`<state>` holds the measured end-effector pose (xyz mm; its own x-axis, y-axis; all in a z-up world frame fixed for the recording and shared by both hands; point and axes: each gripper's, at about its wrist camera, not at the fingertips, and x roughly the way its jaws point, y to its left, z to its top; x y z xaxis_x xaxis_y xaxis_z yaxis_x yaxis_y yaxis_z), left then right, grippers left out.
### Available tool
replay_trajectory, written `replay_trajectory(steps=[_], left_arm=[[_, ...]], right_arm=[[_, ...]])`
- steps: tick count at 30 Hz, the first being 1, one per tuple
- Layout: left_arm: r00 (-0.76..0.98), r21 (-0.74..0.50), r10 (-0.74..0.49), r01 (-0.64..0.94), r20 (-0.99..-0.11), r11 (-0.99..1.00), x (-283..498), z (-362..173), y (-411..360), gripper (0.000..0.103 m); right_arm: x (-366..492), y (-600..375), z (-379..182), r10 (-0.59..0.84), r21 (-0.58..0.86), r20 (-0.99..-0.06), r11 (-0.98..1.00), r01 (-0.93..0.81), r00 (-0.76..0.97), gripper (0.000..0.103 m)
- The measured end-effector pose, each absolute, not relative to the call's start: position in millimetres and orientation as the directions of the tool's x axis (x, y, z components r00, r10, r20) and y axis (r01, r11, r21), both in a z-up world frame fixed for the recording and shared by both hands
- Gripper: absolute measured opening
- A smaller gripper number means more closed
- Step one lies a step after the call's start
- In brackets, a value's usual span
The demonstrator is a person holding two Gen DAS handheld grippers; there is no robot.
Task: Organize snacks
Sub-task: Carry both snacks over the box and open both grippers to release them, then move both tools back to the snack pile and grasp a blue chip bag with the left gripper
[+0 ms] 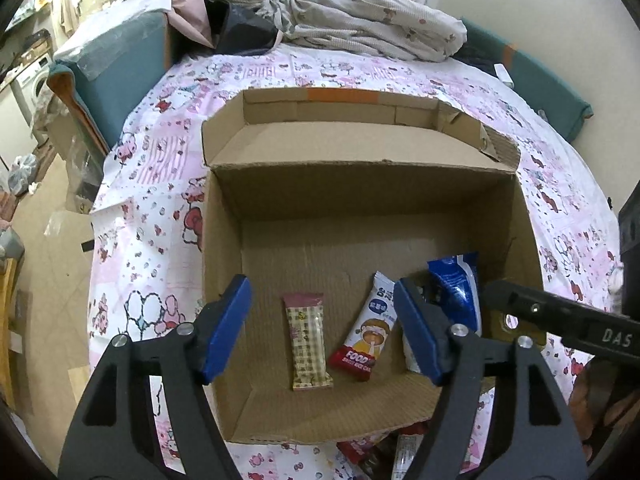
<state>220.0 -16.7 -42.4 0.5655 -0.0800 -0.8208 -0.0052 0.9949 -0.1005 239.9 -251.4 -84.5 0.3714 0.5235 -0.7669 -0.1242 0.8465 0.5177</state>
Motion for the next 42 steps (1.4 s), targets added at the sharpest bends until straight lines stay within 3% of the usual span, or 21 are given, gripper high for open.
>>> replay_trajectory(steps=[2, 10, 13, 16, 17, 31, 42], left_arm=[[0.573, -0.1, -0.076, -0.01, -0.816, 0.995, 219.1, -40.9, -15.0, 0.07], [0.616, -0.156, -0.111, -0.019, -0.78, 0.988, 201.0, -23.0, -7.0, 0.07], [0.625, -0.16, -0.114, -0.017, -0.772, 0.987, 193.2, -16.7, -4.9, 0.074], [0.637, -0.161, -0.114, -0.015, -0.762, 0.987, 184.3, -9.8, -3.6, 0.089], [0.64, -0.161, -0.117, -0.011, -0.759, 0.987, 180.7, -7.4, -3.3, 0.089], [0.602, -0.16, -0.112, -0.026, -0.79, 0.987, 134.3, -5.6, 10.0, 0.089], [0.449, -0.222, -0.186, -0.029, -0.874, 0.975, 105.1, -41.8, 11.1, 0.089]], right_arm=[[236.5, -251.7, -78.0, 0.507, 0.506, -0.767, 0.855, -0.116, 0.393, 0.077], [214.5, -256.7, -47.0, 0.436, 0.441, -0.753, 0.89, -0.115, 0.493, 0.078], [209.8, -260.4, -44.0, 0.449, 0.458, -0.754, 0.882, -0.106, 0.479, 0.089], [201.1, -264.7, -40.0, 0.431, 0.446, -0.759, 0.89, -0.094, 0.487, 0.089], [198.0, -265.4, -38.7, 0.431, 0.442, -0.759, 0.891, -0.099, 0.488, 0.089], [153.1, -281.0, -52.8, 0.43, 0.466, -0.784, 0.884, -0.033, 0.447, 0.089], [127.3, -291.0, -85.0, 0.457, 0.502, -0.823, 0.863, 0.057, 0.338, 0.089]])
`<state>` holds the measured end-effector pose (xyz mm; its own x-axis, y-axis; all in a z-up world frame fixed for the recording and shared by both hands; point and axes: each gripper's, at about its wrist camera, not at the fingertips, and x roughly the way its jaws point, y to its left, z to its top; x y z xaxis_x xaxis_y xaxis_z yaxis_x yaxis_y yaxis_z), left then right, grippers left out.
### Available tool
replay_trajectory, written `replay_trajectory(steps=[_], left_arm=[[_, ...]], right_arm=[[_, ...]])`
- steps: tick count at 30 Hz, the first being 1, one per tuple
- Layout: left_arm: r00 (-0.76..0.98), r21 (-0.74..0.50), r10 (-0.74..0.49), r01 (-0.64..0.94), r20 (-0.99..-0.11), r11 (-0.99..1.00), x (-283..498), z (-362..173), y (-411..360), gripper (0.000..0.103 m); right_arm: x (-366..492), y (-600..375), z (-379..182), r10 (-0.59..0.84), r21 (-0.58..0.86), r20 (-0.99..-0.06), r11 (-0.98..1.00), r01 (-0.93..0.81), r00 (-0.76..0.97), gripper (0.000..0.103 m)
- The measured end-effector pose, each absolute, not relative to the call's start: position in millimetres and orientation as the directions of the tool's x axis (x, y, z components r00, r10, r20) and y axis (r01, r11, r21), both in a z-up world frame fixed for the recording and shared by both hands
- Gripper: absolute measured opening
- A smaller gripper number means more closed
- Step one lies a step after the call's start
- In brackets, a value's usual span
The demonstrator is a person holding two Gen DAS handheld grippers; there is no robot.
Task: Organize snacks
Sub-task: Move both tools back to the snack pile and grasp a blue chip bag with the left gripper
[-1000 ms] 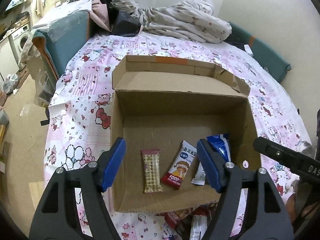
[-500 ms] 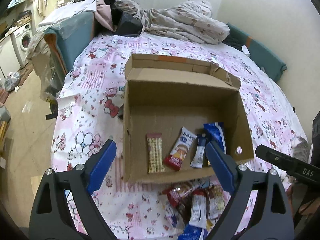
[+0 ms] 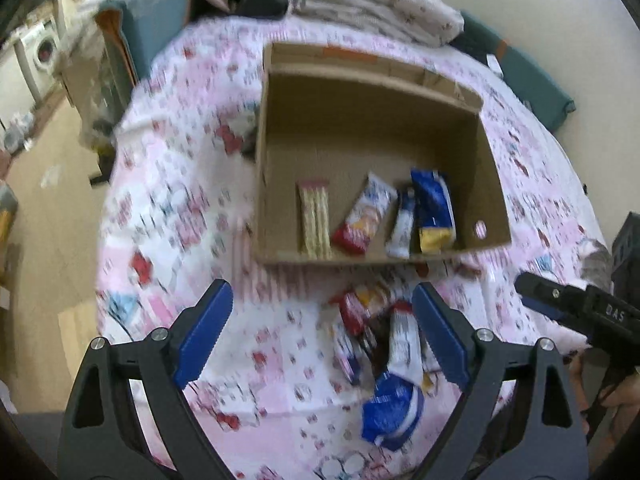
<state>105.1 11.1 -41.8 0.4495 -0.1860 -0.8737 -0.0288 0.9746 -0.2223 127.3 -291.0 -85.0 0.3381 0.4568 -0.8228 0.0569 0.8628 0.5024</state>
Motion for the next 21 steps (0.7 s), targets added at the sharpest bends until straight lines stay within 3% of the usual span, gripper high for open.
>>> replay_trajectory(steps=[4, 8, 12, 17, 21], left_arm=[[0.302, -0.281, -0.266, -0.006, -0.915, 0.96, 98.8, -71.3, -1.1, 0.089], [0.128, -0.302, -0.322, 0.153, -0.938, 0.941, 87.9, -98.5, -45.3, 0.089], [0.07, -0.21, -0.246, 0.33, -0.967, 0.92, 71.6, -116.2, -88.8, 0.089], [0.043, -0.138, -0.172, 0.424, -0.984, 0.895, 64.8, -136.3, -115.2, 0.089], [0.039, -0.098, -0.129, 0.453, -0.991, 0.886, 61.4, -145.1, -121.7, 0.078]], right_arm=[[126.1, -291.2, -93.7, 0.433, 0.471, -0.845, 0.881, 0.051, 0.312, 0.089], [126.5, -295.8, -101.8, 0.444, 0.484, -0.85, 0.871, 0.084, 0.284, 0.089], [127.3, -294.6, -101.1, 0.447, 0.486, -0.848, 0.87, 0.081, 0.285, 0.089], [128.2, -294.8, -102.9, 0.441, 0.479, -0.853, 0.873, 0.086, 0.28, 0.089], [129.2, -294.8, -103.8, 0.44, 0.478, -0.854, 0.874, 0.087, 0.277, 0.089]])
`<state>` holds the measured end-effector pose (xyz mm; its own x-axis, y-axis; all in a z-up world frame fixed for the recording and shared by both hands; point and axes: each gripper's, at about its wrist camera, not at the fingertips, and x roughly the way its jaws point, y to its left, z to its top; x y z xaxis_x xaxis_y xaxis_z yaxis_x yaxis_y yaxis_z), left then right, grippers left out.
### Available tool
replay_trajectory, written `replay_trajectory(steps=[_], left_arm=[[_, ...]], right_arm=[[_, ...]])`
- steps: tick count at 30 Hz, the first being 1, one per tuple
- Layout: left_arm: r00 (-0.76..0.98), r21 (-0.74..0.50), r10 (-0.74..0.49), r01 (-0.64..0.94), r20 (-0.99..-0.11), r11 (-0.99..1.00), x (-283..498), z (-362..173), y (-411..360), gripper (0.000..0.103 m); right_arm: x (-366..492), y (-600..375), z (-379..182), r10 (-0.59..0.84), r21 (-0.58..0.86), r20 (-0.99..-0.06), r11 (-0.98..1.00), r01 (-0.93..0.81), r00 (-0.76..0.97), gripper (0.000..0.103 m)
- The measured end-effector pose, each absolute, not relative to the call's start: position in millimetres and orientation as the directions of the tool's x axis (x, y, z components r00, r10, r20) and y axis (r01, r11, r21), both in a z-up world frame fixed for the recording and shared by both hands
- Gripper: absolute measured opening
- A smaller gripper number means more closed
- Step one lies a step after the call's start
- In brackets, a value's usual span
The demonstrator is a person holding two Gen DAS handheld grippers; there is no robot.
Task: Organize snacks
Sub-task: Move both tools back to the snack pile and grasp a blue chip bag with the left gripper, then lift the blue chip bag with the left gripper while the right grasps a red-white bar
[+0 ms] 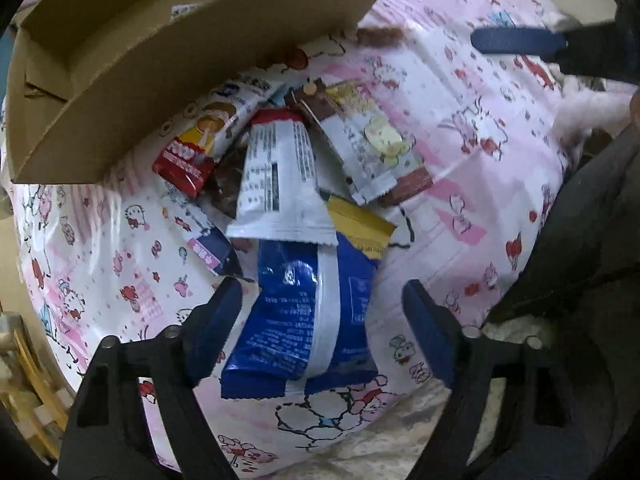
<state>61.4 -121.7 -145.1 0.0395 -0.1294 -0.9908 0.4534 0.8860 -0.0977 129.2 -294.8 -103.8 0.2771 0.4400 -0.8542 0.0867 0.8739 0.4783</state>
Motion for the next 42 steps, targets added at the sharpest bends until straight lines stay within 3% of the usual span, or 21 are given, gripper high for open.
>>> replay_trajectory(steps=[2, 3, 7, 14, 19, 21, 26, 37, 40, 42], left_arm=[[0.028, -0.11, -0.136, 0.449, -0.99, 0.887, 60.0, -148.3, -121.3, 0.069], [0.021, -0.11, -0.134, 0.451, -0.991, 0.886, 58.5, -149.4, -120.7, 0.051], [-0.005, -0.166, -0.184, 0.443, -0.983, 0.881, 51.0, -139.1, -112.0, 0.041], [-0.001, -0.298, -0.322, 0.384, -0.947, 0.874, 31.5, -85.7, -72.1, 0.04], [0.178, -0.296, -0.343, 0.246, -0.922, 0.923, 33.2, -46.8, -15.8, 0.04], [0.257, -0.295, -0.319, 0.128, -0.912, 0.947, 42.1, -43.0, 9.1, 0.04], [0.36, -0.283, -0.239, -0.074, -0.902, 0.956, 58.5, -43.2, 43.0, 0.04], [0.377, -0.272, -0.236, -0.043, -0.896, 0.961, 62.1, -44.0, 30.9, 0.04], [0.38, -0.279, -0.243, -0.043, -0.893, 0.959, 61.6, -43.0, 30.7, 0.04], [0.386, -0.279, -0.24, -0.046, -0.891, 0.959, 61.6, -41.8, 32.3, 0.04]], right_arm=[[130.2, -294.0, -105.4, 0.444, 0.481, -0.855, 0.872, 0.088, 0.269, 0.089], [130.3, -293.5, -106.3, 0.448, 0.484, -0.854, 0.871, 0.089, 0.264, 0.089], [129.6, -290.5, -106.0, 0.456, 0.489, -0.853, 0.868, 0.084, 0.256, 0.089], [128.1, -291.5, -106.2, 0.481, 0.515, -0.841, 0.852, 0.095, 0.249, 0.089], [129.0, -283.5, -110.9, 0.516, 0.543, -0.829, 0.835, 0.088, 0.215, 0.089], [128.7, -277.4, -115.1, 0.548, 0.569, -0.815, 0.818, 0.085, 0.19, 0.085], [128.9, -249.1, -131.4, 0.616, 0.621, -0.784, 0.781, 0.072, 0.082, 0.06], [133.2, -190.1, -179.0, 0.425, 0.429, -0.901, 0.902, -0.036, -0.091, 0.058], [130.8, -185.3, -179.7, 0.385, 0.391, -0.92, 0.917, -0.079, -0.079, 0.041], [126.8, -188.3, -175.2, 0.395, 0.4, -0.916, 0.912, -0.086, -0.074, 0.035]])
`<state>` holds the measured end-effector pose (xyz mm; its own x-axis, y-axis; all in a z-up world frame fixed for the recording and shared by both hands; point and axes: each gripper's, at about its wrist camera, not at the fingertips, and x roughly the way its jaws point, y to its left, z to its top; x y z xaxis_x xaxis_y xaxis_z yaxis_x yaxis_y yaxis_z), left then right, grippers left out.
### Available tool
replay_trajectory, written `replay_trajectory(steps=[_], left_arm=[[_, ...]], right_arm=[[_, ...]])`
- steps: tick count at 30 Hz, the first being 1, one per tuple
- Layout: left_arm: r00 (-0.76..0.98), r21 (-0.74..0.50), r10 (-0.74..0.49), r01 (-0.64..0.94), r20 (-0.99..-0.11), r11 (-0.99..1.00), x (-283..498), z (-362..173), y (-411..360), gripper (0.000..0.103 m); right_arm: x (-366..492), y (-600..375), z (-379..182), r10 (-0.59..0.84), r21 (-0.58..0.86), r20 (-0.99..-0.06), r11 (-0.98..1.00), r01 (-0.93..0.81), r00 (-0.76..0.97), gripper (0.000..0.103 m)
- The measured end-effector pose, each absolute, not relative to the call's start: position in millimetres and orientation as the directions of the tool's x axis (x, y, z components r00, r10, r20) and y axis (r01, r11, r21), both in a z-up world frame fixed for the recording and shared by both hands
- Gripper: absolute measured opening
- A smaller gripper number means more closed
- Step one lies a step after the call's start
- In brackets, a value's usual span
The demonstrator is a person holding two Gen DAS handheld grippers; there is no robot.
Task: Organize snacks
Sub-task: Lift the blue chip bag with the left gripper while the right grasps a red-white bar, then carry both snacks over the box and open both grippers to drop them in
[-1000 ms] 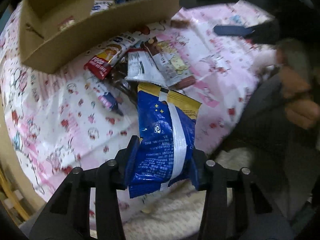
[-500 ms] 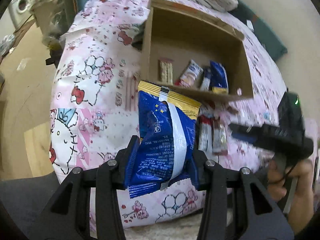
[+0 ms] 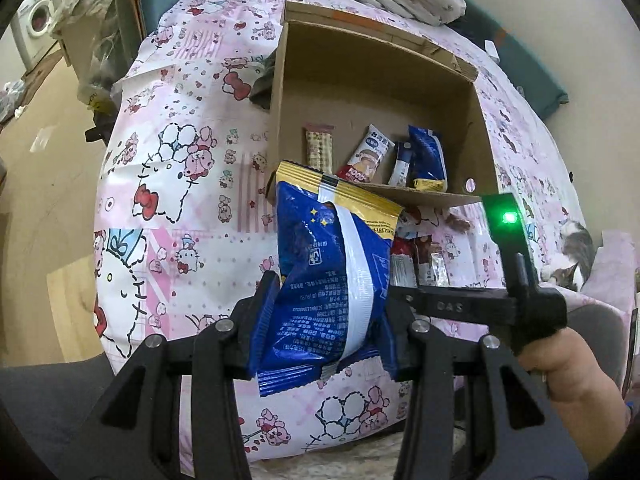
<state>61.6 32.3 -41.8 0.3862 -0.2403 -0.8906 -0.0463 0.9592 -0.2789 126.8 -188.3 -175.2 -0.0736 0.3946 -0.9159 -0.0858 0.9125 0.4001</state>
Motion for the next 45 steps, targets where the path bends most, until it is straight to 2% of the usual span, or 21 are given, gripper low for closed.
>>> replay_trajectory(steps=[8, 14, 19, 23, 35, 45], left_arm=[[0.381, -0.28, -0.233, -0.073, -0.895, 0.957, 59.3, -44.1, 39.2, 0.04], [0.409, -0.253, -0.196, -0.09, -0.891, 0.963, 58.8, -40.4, 42.4, 0.04], [0.489, -0.24, -0.139, -0.15, -0.861, 0.959, 52.8, -22.6, 64.2, 0.04], [0.542, -0.246, -0.121, -0.164, -0.832, 0.955, 52.4, -4.4, 73.7, 0.04], [0.581, -0.234, -0.13, -0.109, -0.804, 0.966, 104.4, 27.7, 53.2, 0.04], [0.578, -0.213, -0.118, -0.098, -0.807, 0.972, 162.8, -2.0, 30.9, 0.04]], right_arm=[[105.1, -208.1, -147.9, 0.512, 0.514, -0.858, 0.853, -0.09, -0.049, 0.035], [93.2, -198.5, -119.9, 0.651, 0.647, -0.758, 0.746, -0.158, -0.035, 0.035], [92.5, -203.3, -79.6, 0.76, 0.729, -0.644, 0.644, -0.233, 0.084, 0.035], [101.3, -222.2, -41.6, 0.79, 0.739, -0.572, 0.613, -0.278, 0.22, 0.035], [159.2, -245.1, -10.6, 0.738, 0.697, -0.576, 0.668, -0.262, 0.351, 0.035], [200.4, -254.3, -54.2, 0.654, 0.641, -0.659, 0.747, -0.178, 0.371, 0.035]])
